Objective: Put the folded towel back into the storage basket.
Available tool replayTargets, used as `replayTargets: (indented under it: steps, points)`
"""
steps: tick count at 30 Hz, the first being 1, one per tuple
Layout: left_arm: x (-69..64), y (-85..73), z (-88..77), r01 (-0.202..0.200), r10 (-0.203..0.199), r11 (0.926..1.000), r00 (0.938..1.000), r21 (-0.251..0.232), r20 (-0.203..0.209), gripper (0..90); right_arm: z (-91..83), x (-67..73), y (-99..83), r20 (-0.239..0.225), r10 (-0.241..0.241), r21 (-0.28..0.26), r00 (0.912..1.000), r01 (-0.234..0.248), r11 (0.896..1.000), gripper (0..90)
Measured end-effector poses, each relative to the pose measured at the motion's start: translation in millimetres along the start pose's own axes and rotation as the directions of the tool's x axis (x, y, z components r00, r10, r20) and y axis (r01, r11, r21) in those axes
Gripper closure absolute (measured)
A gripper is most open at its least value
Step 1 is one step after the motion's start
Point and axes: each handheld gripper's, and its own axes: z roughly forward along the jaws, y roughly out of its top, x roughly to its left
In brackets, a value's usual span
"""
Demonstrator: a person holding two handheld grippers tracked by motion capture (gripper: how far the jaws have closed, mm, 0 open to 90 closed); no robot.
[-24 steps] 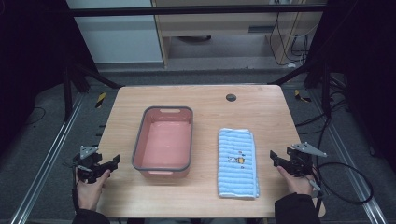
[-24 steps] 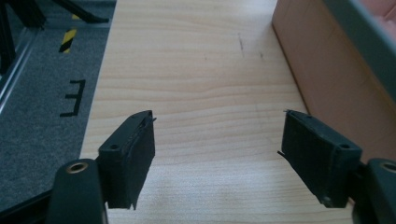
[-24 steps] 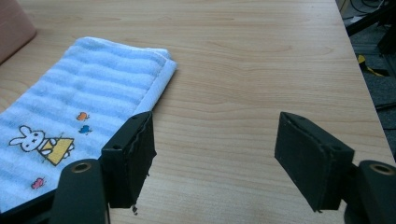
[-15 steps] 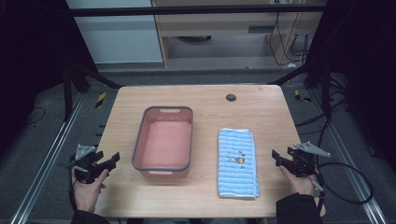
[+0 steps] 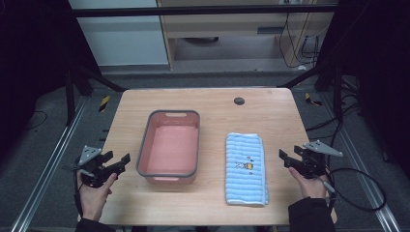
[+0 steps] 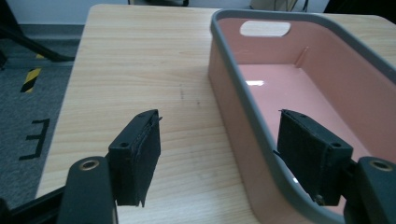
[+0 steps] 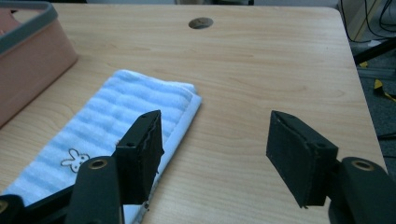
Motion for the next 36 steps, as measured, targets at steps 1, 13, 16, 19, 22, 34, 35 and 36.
replayTargets:
  steps: [1, 13, 16, 19, 22, 34, 35, 36]
  points:
    - [0.0, 0.0, 0.0, 0.000, 0.000, 1.0000, 1.0000, 0.000, 0.000, 29.5, -0.4, -0.1, 2.1, -0.005, 0.002, -0.005, 1.0000, -0.002, 1.000, 35.2]
    - [-32.2, 17.5, 2.0, -0.047, 0.049, 0.9980, 0.9979, -0.041, 0.043, 29.6, -3.5, 7.2, 23.3, -0.058, -0.004, -0.028, 0.9983, 0.002, 1.000, 33.3]
    - [-40.4, 20.8, 4.2, -0.054, 0.056, 0.9978, 0.9968, -0.040, 0.057, 29.9, -3.1, 9.4, 25.7, -0.062, -0.009, -0.027, 0.9980, 0.007, 1.000, 33.0]
    - [-49.5, 23.0, 5.7, -0.066, 0.069, 0.9968, 0.9951, -0.045, 0.070, 30.8, -2.2, 12.4, 29.9, -0.073, -0.009, -0.029, 0.9973, 0.007, 1.000, 33.4]
    - [-61.2, 24.6, 8.6, -0.079, 0.084, 0.9956, 0.9922, -0.050, 0.093, 31.4, -1.7, 14.2, 33.1, -0.083, -0.015, -0.034, 0.9964, 0.012, 0.999, 33.3]
    - [-98.4, 23.7, 25.5, -0.132, 0.136, 0.9907, 0.9804, -0.033, 0.143, 32.9, 0.2, 19.9, 44.3, -0.089, -0.047, -0.047, 0.9949, 0.043, 0.998, 32.6]
    - [-101.0, 23.8, 26.6, -0.133, 0.136, 0.9906, 0.9792, -0.033, 0.150, 32.9, 0.6, 20.6, 44.8, -0.091, -0.047, -0.048, 0.9948, 0.042, 0.998, 32.6]
    - [-103.9, 23.7, 27.5, -0.135, 0.138, 0.9904, 0.9783, -0.032, 0.155, 32.9, 0.8, 20.9, 45.2, -0.092, -0.048, -0.048, 0.9946, 0.044, 0.998, 32.6]
